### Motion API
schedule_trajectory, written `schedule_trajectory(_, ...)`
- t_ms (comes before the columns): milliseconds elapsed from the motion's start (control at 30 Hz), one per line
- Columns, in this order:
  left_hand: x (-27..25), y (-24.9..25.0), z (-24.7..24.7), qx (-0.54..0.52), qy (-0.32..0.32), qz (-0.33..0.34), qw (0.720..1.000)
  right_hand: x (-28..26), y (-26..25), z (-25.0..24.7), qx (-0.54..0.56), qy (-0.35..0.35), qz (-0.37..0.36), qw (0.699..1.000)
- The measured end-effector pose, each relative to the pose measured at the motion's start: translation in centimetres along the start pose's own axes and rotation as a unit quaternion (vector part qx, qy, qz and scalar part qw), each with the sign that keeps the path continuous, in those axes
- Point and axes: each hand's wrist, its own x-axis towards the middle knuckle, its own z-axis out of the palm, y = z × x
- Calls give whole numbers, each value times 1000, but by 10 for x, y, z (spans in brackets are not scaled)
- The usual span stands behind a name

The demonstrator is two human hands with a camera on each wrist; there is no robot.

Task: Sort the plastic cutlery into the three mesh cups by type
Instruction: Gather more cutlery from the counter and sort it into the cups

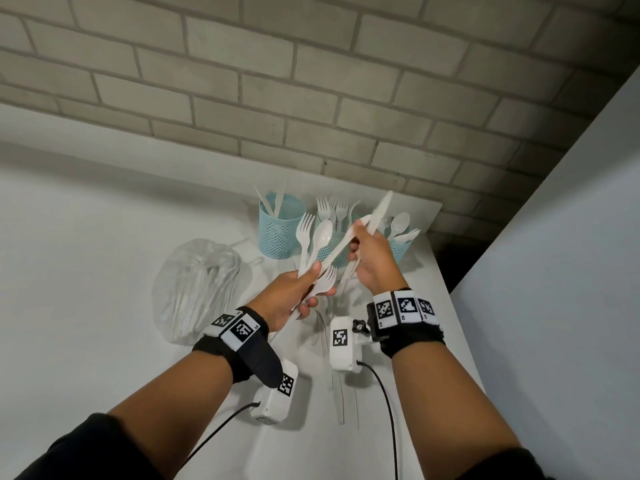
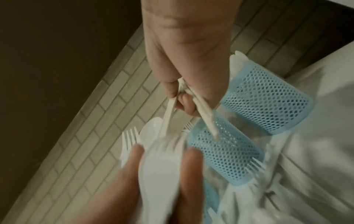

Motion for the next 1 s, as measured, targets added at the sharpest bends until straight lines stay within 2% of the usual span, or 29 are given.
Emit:
schedule_trajectory(67, -1, -1, -6, 0, 9, -2, 1000, 7, -10, 0, 77, 17, -8, 997)
schedule_trajectory(200, 1, -1, -17, -72, 26, 4, 997, 8, -25, 3, 186, 20, -10, 982)
schedule_trajectory(333, 6, 2, -19, -125, 45, 27, 991, 3, -26, 14, 233, -5, -14, 972)
schedule_trajectory(467, 8, 9, -15, -218, 53, 9, 975, -1, -16, 24, 191, -41, -54, 979)
schedule_trajectory(633, 4, 14, -9, -236, 43, 33, 970, -15, 4, 42, 30, -65, -182, 981)
schedule_trajectory(733, 7, 16, -12, -229, 62, 50, 970, -21, 16, 52, -22, -107, -190, 976)
schedule_trajectory(867, 10, 19, -18, -170, 92, 29, 981, -20, 13, 62, -15, -123, -213, 969)
schedule_trajectory(933, 11, 23, -21, -197, 95, 34, 975, -19, 8, 66, -5, -134, -216, 967)
schedule_trajectory(1000, 12, 30, -23, -240, 91, 64, 964, -18, 7, 70, -29, -156, -200, 967)
